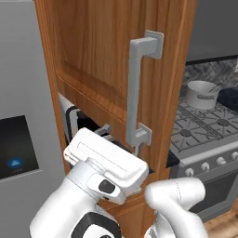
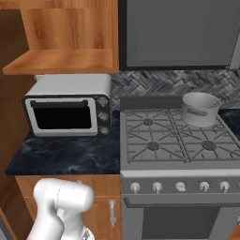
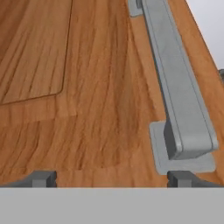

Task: Open the cabinet and move the ladle to the pot. Then close the cabinet.

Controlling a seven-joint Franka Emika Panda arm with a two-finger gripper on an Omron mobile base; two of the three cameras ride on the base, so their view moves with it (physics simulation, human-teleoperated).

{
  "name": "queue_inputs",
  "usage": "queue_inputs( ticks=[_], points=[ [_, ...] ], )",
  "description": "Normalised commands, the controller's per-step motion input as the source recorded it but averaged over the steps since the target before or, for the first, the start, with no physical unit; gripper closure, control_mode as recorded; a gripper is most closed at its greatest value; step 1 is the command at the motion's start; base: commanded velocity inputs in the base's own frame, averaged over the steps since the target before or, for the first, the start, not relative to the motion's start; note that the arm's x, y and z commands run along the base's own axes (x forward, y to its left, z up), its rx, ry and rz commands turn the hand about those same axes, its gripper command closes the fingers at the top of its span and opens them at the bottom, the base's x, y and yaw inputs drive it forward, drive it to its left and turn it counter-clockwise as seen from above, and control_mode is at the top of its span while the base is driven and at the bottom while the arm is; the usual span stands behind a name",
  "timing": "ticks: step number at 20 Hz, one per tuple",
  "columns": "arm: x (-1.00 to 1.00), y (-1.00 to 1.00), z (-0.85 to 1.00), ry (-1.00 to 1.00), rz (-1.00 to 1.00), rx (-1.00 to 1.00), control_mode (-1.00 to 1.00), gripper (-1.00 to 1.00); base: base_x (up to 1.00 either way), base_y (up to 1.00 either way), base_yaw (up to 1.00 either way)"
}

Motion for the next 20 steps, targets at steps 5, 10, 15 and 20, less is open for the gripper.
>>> queue_inputs(
  ticks=[5,10,15,20],
  points=[
    [0.34,-0.94,0.0,0.0,0.0,0.01,-1.0,-1.0,0.0,0.0,0.0],
    [0.56,-0.91,0.0,0.0,0.05,0.06,-1.0,-1.0,0.0,0.0,0.0],
    [0.67,-0.93,0.0,0.01,0.17,0.09,-1.0,-1.0,0.0,0.0,0.0],
    [0.88,-0.8,0.02,0.02,0.25,0.11,-1.0,-1.0,0.0,0.0,0.0]
  ],
)
